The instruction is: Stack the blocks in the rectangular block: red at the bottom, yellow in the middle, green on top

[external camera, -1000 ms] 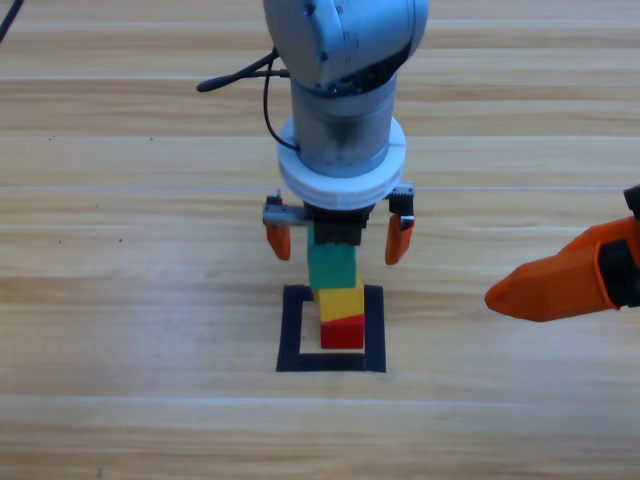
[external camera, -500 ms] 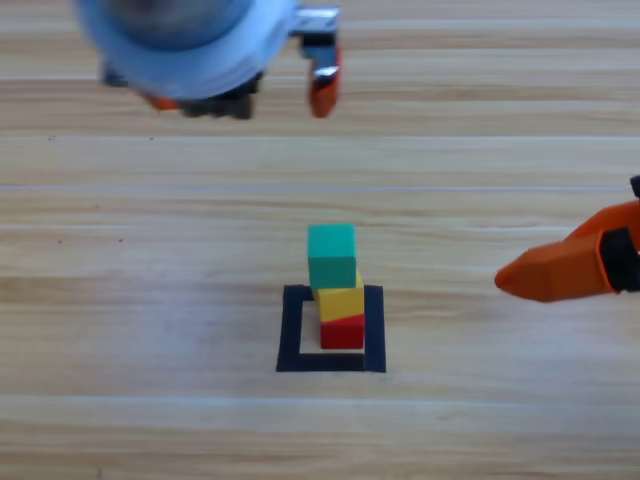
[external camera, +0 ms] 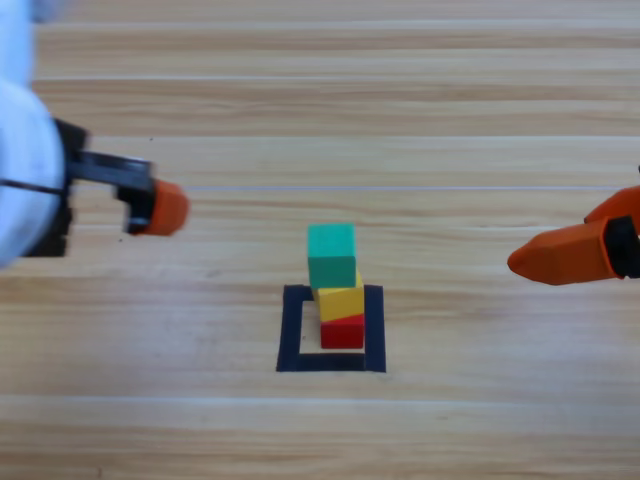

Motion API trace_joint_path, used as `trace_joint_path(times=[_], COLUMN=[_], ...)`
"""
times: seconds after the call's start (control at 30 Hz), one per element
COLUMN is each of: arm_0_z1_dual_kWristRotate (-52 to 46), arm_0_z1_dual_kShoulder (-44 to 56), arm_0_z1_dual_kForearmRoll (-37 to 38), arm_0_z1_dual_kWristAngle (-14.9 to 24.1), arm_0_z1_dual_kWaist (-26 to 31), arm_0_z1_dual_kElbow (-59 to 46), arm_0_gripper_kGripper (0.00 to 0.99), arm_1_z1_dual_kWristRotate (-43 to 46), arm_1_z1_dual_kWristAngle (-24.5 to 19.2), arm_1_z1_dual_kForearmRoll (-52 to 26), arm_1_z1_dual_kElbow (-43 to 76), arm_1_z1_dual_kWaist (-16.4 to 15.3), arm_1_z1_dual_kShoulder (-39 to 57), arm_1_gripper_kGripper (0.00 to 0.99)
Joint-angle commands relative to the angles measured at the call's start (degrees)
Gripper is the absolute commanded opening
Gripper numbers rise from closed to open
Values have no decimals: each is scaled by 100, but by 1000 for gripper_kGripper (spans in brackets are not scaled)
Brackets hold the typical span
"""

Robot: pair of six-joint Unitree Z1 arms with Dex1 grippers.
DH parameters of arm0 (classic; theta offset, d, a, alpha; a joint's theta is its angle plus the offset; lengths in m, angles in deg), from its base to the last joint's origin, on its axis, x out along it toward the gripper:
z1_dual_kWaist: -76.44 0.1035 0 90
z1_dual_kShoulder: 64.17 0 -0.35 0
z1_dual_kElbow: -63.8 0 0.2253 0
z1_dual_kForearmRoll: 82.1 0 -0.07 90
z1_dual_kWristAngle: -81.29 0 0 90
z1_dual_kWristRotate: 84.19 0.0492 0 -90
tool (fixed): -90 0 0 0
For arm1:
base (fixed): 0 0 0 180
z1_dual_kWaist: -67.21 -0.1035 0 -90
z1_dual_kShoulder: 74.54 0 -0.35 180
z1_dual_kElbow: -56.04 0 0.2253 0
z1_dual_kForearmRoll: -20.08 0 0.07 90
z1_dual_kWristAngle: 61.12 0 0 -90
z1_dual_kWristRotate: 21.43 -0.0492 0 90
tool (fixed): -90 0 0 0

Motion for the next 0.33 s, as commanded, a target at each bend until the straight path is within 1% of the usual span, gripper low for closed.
trace_joint_path(times=[0.03,0.33], arm_0_z1_dual_kWristRotate=[105,148], arm_0_z1_dual_kShoulder=[264,352], arm_0_z1_dual_kForearmRoll=[294,549], arm_0_z1_dual_kWristAngle=[85,85], arm_0_z1_dual_kWaist=[-123,-123], arm_0_z1_dual_kElbow=[-436,-752], arm_0_gripper_kGripper=[990,990], arm_1_z1_dual_kWristRotate=[48,83], arm_1_z1_dual_kWristAngle=[-12,-12], arm_1_z1_dual_kForearmRoll=[100,100], arm_1_z1_dual_kElbow=[43,43], arm_1_z1_dual_kWaist=[-19,-19], arm_1_z1_dual_kShoulder=[-14,-102], arm_1_gripper_kGripper=[988,988])
